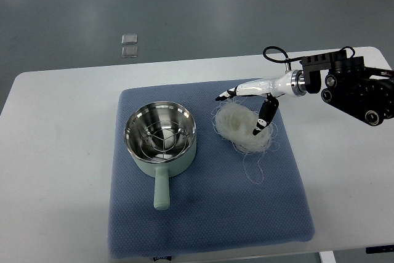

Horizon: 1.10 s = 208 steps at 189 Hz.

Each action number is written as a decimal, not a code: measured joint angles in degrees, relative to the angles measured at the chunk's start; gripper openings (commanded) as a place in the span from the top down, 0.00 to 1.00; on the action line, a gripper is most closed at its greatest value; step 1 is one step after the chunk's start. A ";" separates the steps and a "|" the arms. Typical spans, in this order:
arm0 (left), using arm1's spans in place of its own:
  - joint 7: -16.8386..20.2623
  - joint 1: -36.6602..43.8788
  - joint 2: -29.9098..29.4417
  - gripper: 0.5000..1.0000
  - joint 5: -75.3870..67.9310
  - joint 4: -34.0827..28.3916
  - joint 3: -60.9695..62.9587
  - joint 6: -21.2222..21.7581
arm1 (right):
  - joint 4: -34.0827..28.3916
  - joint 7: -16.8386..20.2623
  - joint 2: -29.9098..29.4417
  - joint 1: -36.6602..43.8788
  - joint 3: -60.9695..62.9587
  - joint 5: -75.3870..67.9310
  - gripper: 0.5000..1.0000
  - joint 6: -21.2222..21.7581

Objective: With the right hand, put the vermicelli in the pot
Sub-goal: 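Lower the right hand onto the white vermicelli bundle, then close the right hand fingers around the vermicelli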

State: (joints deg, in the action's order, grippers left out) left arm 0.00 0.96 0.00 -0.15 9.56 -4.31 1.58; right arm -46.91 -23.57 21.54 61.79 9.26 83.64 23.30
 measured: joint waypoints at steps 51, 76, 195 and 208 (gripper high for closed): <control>0.00 0.00 0.00 0.00 0.00 -0.02 0.00 0.00 | 0.50 0.00 -0.81 0.00 -3.58 0.20 0.13 -2.89; 0.00 0.02 0.00 0.00 0.00 -0.02 0.00 0.00 | 0.74 -0.22 -1.36 0.00 -3.62 0.10 0.57 -3.84; 0.00 0.02 0.00 0.00 0.01 0.00 0.00 0.00 | 0.67 -3.32 -1.75 0.58 -3.92 -0.63 1.00 -3.25; 0.00 0.01 0.00 0.00 0.01 0.00 0.00 0.00 | 0.67 -4.06 -1.67 1.18 -3.67 -0.79 1.00 -3.20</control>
State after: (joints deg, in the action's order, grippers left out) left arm 0.00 0.97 0.00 -0.14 9.56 -4.31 1.58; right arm -46.24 -27.63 19.87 62.97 5.59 82.85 20.11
